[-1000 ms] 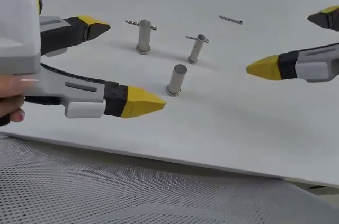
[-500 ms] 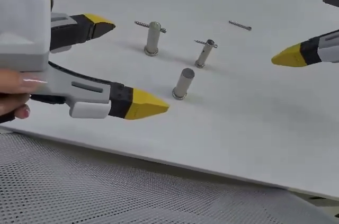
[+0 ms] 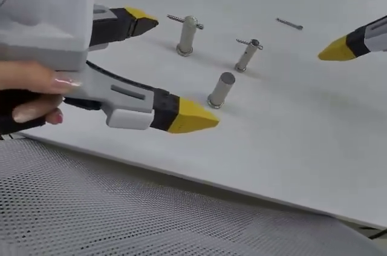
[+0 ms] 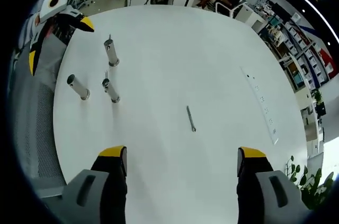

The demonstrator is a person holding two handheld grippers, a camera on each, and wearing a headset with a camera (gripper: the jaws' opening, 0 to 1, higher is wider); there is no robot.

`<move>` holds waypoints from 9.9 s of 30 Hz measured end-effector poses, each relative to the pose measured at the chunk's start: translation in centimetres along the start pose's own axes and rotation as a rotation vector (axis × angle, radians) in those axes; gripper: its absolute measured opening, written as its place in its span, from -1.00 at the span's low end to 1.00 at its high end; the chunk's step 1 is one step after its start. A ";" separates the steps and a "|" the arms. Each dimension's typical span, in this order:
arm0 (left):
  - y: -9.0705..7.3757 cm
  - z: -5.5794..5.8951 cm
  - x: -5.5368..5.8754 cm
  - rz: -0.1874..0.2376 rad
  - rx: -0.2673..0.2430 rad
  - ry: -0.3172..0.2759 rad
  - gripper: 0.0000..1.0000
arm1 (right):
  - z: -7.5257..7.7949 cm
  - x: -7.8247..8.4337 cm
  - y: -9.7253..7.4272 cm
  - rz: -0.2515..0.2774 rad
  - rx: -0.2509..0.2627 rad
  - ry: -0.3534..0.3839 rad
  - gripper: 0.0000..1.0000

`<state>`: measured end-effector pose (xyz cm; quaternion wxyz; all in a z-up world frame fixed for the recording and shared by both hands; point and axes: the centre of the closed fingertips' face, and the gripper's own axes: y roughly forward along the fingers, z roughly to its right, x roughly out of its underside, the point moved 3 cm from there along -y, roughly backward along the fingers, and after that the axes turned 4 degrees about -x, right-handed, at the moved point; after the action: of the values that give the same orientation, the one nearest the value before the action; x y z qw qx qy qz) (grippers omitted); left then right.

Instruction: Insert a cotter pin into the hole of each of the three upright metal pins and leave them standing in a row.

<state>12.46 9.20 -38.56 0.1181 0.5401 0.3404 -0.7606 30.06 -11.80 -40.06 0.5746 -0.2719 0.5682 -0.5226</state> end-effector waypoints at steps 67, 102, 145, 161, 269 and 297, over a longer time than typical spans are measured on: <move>0.1 -0.3 1.1 -0.054 -0.001 -0.040 0.98 | 1.1 -1.3 8.7 -0.090 -0.254 -0.078 -0.96; 0.3 -0.3 0.5 0.008 0.020 -0.035 0.84 | 0.3 -0.8 7.6 0.105 -0.181 0.098 -1.00; 0.9 -0.3 -4.0 0.112 0.008 -0.054 0.86 | -4.6 -4.7 -2.3 0.305 0.088 -0.197 -1.00; 2.1 1.4 -4.4 0.098 0.104 -0.181 0.45 | -9.1 -6.2 -6.3 0.378 0.208 -0.331 -1.00; 1.0 3.8 -2.6 -0.026 0.323 0.184 -1.00 | -19.9 -7.8 -4.5 0.494 -0.189 -0.064 -1.00; 2.2 4.9 0.2 -0.225 0.385 0.578 -1.00 | -22.2 -6.7 -3.8 0.416 -0.302 -0.068 -1.00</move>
<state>9.89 4.45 -38.71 -0.1713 0.7045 0.2673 -0.6347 9.39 -0.61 -38.75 0.6414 -0.2495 0.6638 -0.2927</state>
